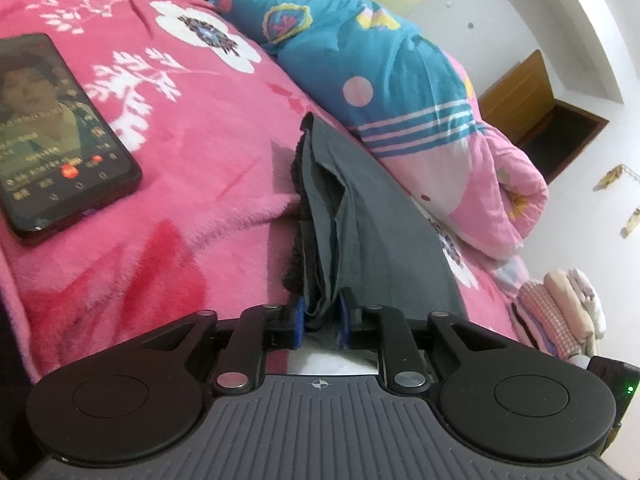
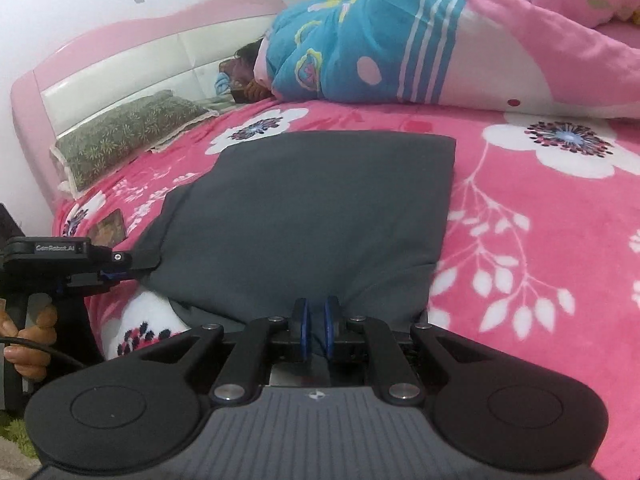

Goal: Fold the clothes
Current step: 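Hold the folded trouser edge with the left tool while the right tool grips the other end, then grasp the folded dark grey trousers with both tools at their ends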

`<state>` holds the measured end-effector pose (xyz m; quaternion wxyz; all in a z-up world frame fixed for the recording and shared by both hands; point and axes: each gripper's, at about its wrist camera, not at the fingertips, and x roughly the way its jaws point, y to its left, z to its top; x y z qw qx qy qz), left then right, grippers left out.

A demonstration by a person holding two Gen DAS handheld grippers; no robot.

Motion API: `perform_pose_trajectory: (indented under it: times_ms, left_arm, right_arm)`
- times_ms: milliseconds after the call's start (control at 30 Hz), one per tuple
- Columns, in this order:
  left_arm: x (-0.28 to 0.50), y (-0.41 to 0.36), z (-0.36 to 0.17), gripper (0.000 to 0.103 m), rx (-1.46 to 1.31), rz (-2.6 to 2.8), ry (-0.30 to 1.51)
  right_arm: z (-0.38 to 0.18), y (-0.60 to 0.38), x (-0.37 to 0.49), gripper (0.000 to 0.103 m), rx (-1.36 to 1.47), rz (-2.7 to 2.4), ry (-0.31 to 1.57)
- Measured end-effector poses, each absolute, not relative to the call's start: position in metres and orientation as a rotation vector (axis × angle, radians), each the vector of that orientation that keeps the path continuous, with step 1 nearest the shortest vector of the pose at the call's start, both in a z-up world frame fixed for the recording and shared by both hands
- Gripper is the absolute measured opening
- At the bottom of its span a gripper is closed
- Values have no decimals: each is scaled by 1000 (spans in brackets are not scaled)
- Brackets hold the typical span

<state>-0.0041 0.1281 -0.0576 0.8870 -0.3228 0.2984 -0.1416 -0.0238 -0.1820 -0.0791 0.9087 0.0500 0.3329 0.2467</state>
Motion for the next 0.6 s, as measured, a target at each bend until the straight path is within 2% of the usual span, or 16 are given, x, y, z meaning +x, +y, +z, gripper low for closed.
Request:
perform_pose_trajectory:
  times_ms: [300,433,600]
  left_arm:
    - [-34,142,-23,20,-582,-221,491]
    - [-22,109,-2,20,-477,-389,447]
    - [15,49,-6,20,-340,-587,524]
  right_arm:
    - [-81,-184,-27,8,91,507,676]
    - [-83,-184,-30,8,92,499,657]
    - [-86,-180,-36,8,80,478,621]
